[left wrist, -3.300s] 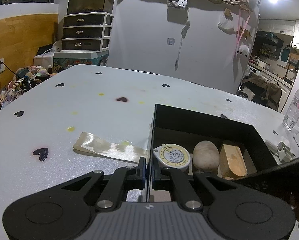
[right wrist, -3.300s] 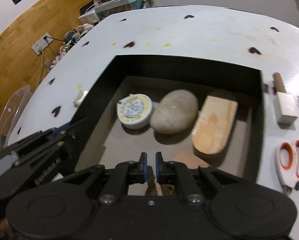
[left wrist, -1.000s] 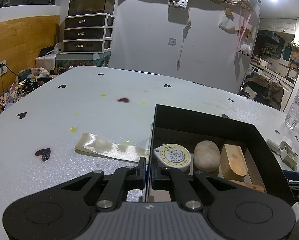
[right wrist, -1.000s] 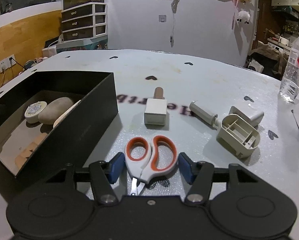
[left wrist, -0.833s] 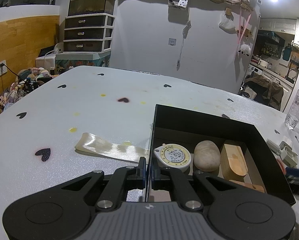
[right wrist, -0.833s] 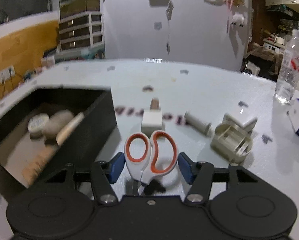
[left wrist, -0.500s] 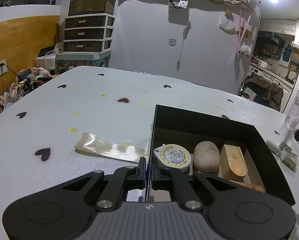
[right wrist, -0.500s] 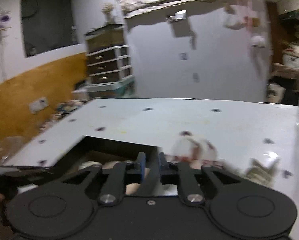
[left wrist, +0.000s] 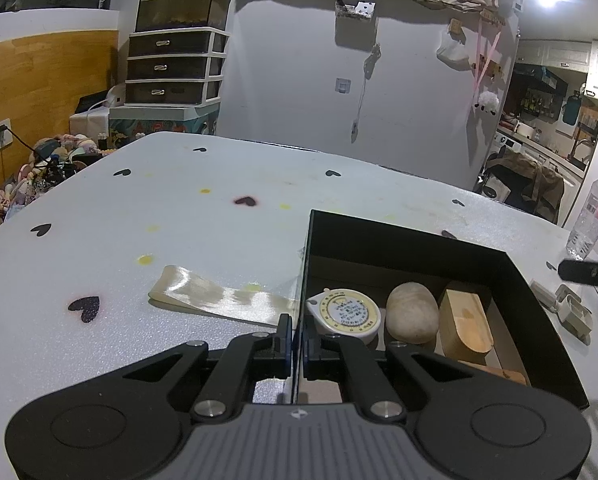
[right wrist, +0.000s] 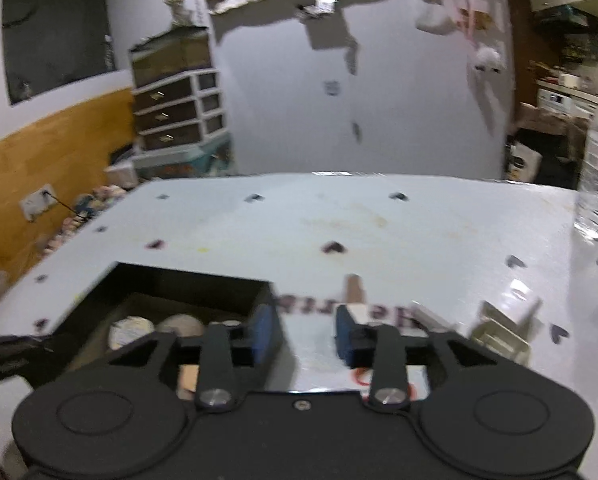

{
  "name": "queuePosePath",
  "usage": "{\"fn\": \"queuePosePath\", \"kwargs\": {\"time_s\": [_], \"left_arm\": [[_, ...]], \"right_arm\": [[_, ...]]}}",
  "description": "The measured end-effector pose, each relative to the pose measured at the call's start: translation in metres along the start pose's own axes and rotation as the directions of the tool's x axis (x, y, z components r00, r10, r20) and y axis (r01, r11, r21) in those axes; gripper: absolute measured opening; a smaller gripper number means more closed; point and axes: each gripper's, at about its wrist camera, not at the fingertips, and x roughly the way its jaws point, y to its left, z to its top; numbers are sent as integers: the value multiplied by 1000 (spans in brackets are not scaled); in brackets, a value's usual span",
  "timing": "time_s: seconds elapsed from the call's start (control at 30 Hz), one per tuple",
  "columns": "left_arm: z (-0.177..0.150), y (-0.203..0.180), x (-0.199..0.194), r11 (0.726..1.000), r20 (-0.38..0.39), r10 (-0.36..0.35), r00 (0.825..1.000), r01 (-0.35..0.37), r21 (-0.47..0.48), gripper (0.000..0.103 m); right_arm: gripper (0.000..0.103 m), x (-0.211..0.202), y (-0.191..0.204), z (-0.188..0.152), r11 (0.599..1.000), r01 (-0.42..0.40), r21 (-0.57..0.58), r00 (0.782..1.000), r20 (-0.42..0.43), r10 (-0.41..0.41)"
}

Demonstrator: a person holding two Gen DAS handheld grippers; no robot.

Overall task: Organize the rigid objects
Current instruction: 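Carry the scissors into the black box and open the right tool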

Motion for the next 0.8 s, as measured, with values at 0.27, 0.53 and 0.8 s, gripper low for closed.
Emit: {"fn": "queuePosePath", "kwargs": {"time_s": [0.27, 0.53, 0.8], "left_arm": [[-1, -1, 1, 1000, -1, 1, 1000, -1, 4, 4], [-2, -2, 3, 1000, -2, 8, 1000, -8, 7, 4], [-3, -2, 7, 1000, -7, 13, 1000, -13, 7, 4]], "right_arm": [[85, 25, -21, -30, 989, 36, -145, 996, -77, -48], [90, 46, -24, -49, 979, -8, -204, 990, -143, -22], [67, 44, -25, -51, 977, -58, -206, 993, -117, 35]]}}
